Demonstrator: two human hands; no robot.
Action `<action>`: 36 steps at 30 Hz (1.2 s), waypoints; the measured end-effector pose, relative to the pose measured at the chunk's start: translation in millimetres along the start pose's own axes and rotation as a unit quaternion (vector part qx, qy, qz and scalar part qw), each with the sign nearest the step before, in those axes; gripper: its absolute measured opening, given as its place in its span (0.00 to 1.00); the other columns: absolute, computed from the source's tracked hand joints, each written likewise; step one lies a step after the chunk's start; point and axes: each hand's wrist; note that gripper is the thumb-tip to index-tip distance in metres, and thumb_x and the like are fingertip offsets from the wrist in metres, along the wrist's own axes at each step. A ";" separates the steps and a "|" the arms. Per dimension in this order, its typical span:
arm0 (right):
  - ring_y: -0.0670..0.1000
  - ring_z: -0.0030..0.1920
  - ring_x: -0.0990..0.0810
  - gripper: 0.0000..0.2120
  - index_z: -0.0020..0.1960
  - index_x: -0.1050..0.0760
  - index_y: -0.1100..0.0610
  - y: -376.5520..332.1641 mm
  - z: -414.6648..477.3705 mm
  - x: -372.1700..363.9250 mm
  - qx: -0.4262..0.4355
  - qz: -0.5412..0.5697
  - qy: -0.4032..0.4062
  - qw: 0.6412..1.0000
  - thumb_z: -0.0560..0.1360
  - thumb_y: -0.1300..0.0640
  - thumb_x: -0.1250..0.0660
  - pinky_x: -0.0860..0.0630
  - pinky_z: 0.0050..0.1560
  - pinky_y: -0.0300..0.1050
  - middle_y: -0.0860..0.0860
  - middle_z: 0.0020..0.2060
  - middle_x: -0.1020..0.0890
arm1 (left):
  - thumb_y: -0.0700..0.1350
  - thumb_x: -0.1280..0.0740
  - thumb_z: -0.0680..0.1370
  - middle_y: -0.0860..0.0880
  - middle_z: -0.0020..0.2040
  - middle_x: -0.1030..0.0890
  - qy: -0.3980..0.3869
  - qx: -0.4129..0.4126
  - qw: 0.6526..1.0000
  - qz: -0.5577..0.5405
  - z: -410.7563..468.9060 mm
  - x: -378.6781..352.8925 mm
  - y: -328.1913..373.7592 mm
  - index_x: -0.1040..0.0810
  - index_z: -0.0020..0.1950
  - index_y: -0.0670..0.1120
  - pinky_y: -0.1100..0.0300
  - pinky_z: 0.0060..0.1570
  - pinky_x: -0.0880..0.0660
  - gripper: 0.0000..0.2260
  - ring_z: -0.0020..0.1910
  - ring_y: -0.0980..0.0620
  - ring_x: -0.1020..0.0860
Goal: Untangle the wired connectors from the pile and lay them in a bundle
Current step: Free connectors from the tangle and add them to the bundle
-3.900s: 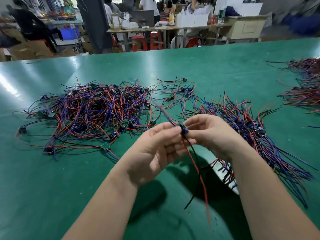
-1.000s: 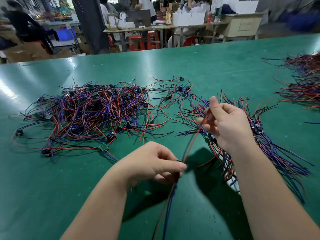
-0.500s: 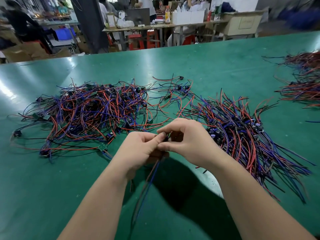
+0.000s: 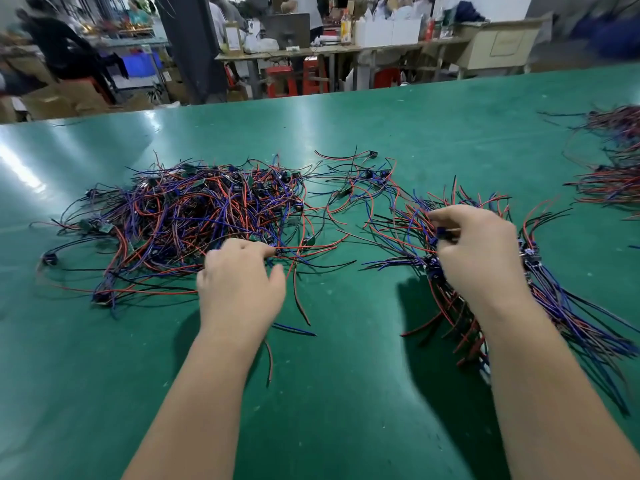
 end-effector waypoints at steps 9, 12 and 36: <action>0.62 0.60 0.29 0.19 0.62 0.24 0.49 6.6 0.5 2.8 -0.102 -0.167 0.000 0.981 0.72 0.53 0.32 0.36 0.59 0.56 0.58 0.59 0.25 | 0.43 0.31 0.74 0.36 0.62 0.32 -0.113 0.185 0.976 -0.005 15.2 2.6 -31.0 0.35 0.65 0.44 0.47 0.55 0.28 0.22 0.56 0.37 0.29; 0.61 0.60 0.28 0.16 0.61 0.23 0.49 -3.2 -4.3 -3.2 -0.056 -0.136 -0.007 0.989 0.73 0.53 0.33 0.37 0.59 0.56 0.57 0.58 0.26 | 0.36 0.33 0.74 0.40 0.56 0.26 -0.097 0.169 0.979 -0.059 17.9 -0.2 -34.3 0.35 0.65 0.45 0.54 0.42 0.29 0.22 0.46 0.43 0.26; 0.45 0.34 0.21 0.16 0.41 0.19 0.55 -46.2 -34.1 -31.5 -0.100 0.484 -0.254 0.832 0.57 0.47 0.26 0.28 0.32 0.35 0.53 0.36 0.16 | 0.36 0.24 0.63 0.51 0.53 0.20 -0.084 -0.148 0.815 -0.554 -13.8 0.7 30.2 0.26 0.58 0.57 0.60 0.46 0.21 0.28 0.45 0.53 0.18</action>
Point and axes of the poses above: each hand's wrist, its own z-axis towards the middle knuckle, its own x-axis out of the back of the hand, y = z × x
